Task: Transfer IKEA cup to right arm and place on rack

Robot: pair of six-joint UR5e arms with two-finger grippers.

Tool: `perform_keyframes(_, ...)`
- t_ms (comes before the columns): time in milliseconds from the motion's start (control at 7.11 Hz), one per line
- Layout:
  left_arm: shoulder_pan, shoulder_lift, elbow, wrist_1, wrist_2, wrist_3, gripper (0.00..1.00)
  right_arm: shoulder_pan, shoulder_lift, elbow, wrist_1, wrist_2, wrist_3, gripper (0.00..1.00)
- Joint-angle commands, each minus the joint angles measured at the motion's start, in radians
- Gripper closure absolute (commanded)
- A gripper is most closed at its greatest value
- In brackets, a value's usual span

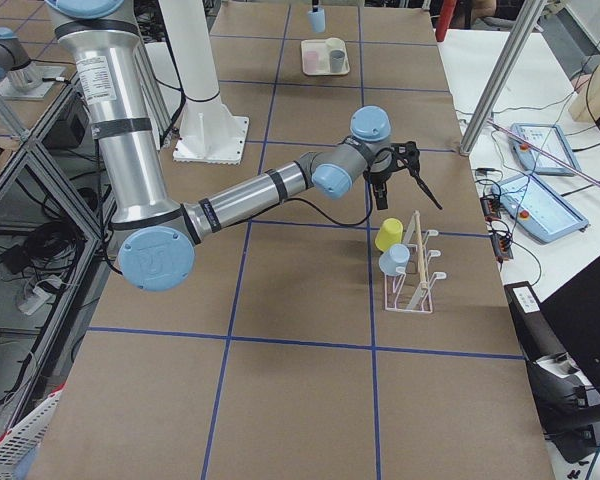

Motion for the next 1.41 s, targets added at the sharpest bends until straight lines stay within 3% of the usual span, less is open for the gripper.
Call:
perform_keyframes(0,0.008,-0.227,-0.005,-0.038,-0.019,-0.341,1.0,-0.076,-0.001,0.015,0.24,0.004,0.334,0.01)
perform_keyframes(281,0.095,-0.403,0.004,-0.074,-0.046,-0.567,1.0,-0.084,-0.001,0.013,0.396,0.073,0.517,0.01)
perform_keyframes(562,0.197,-0.569,0.01,-0.077,-0.038,-0.753,1.0,-0.087,0.014,0.016,0.486,0.212,0.587,0.01)
perform_keyframes(703,0.277,-0.649,0.029,-0.079,0.038,-0.782,1.0,-0.087,0.037,0.016,0.557,0.237,0.683,0.02)
perform_keyframes(843,0.387,-0.738,0.045,-0.117,0.188,-0.871,1.0,-0.09,0.061,0.016,0.644,0.239,0.805,0.02)
perform_keyframes(984,0.467,-0.754,0.055,-0.257,0.323,-1.016,1.0,-0.093,0.077,0.015,0.709,0.237,0.882,0.02)
perform_keyframes(1265,0.596,-0.754,0.184,-0.737,0.555,-1.303,1.0,-0.116,0.103,0.016,0.726,0.237,0.9,0.02)
